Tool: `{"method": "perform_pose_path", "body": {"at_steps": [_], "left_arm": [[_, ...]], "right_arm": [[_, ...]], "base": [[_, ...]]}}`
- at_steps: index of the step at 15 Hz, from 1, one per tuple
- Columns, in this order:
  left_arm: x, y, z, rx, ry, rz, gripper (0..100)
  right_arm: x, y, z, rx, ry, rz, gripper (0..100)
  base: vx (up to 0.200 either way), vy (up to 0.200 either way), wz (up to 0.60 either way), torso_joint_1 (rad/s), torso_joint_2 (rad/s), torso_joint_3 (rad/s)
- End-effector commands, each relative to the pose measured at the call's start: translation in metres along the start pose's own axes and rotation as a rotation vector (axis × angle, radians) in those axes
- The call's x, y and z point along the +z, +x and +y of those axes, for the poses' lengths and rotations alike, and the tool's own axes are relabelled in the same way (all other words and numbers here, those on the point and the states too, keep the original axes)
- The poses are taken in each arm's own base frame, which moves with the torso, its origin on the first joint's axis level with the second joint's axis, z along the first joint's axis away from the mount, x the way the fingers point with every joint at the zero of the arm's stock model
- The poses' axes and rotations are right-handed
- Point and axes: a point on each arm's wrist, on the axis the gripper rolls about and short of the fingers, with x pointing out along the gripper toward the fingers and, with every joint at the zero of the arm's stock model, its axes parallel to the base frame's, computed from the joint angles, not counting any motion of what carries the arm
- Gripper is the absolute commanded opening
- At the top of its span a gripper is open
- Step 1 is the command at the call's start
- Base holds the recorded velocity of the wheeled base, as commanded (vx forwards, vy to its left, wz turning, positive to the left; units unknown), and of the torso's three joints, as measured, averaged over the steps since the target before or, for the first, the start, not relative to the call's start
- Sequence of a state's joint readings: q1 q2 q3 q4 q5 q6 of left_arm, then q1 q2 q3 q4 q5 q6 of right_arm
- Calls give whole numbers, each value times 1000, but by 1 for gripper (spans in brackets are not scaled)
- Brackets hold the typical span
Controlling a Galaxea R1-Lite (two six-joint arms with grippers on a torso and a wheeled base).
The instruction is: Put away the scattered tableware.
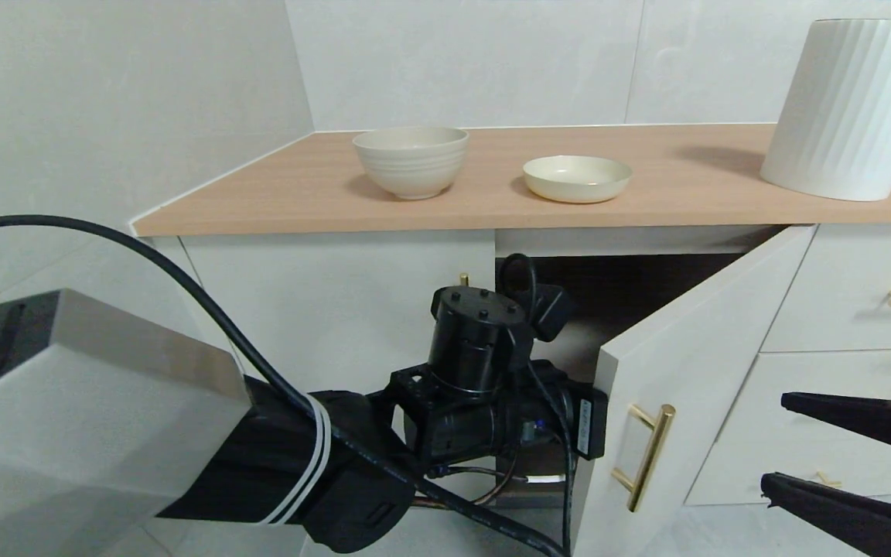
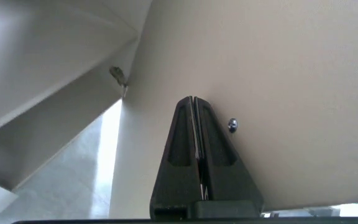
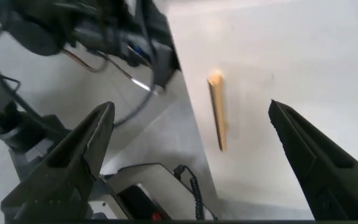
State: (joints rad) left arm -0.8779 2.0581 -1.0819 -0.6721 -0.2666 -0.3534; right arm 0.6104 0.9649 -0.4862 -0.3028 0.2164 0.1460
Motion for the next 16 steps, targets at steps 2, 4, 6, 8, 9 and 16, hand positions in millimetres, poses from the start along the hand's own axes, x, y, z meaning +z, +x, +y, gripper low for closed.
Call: {"method": "perform_pose_path", "body": {"at_steps": [2,4,6,8,9,16], "left_arm": [[5,8,-9,-8,-4,28,0],[4,13,-26,-35,1,69,0],[3,18,-46,-63,12,106,0],[-2,27,-66,-83,28,124,0],[-8,32,-72,-81,35,133,0],[-18,34,-70,11,36,147,0]], "right_arm": [[16,-16,6,17,23,-101,100],[26,-26,10,28,19,-159,100],[32,-34,12,35,10,-202,100],[37,-42,14,36,5,-240,100],[40,-46,15,38,2,-261,100],[44,-58,19,37,6,-241,100]], "base": [[0,0,0,0,0,0],[0,0,0,0,0,0],[0,0,0,0,0,0],[0,0,0,0,0,0],[0,0,0,0,0,0],[0,0,0,0,0,0]]}}
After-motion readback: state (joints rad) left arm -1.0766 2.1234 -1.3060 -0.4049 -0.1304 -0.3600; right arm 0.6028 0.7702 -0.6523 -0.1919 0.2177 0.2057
